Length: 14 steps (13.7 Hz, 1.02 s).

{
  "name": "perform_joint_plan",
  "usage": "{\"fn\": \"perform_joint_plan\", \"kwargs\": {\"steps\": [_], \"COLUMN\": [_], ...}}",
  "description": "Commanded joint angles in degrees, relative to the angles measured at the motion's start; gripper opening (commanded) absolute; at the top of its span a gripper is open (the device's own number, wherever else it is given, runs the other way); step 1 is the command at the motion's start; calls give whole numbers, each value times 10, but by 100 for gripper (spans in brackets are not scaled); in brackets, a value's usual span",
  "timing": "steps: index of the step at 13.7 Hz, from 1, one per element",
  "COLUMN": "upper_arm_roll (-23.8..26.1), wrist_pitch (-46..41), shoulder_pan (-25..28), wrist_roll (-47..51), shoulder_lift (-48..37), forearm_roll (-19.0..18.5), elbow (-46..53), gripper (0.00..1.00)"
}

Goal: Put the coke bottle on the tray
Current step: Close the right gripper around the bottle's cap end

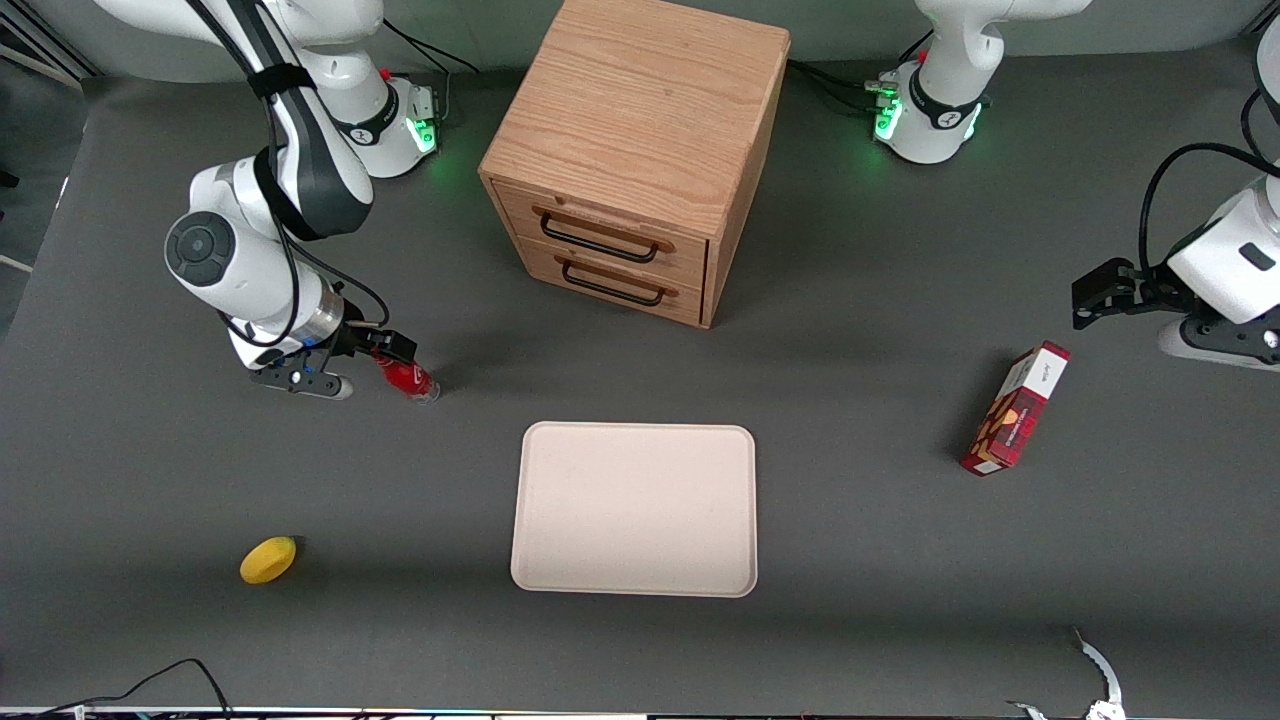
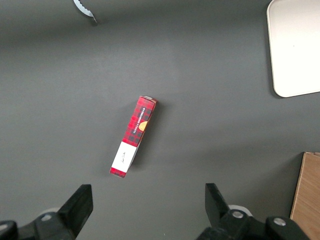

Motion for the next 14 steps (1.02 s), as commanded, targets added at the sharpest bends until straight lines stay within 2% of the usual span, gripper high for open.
{"fn": "perform_joint_plan", "kwargs": {"steps": [1,3,4,6,7,8,12,14], "upper_arm_roll": [0,0,0,1,1,1,1,1], "wrist_pitch": [28,29,30,29,29,29,23,-8], "shoulder_pan": [2,2,2,3,2,3,2,2], "wrist_roll": [19,19,18,18,18,18,12,9], "shoulder_lift": [2,2,2,2,2,2,-8,-19], "forearm_roll": [-26,-26,-27,-34,-40,-40,-40,-40], "elbow": [-17,-19,-19,-19,-19,-19,-13,10], "gripper": [99,86,72,30,12,0,0,0]}}
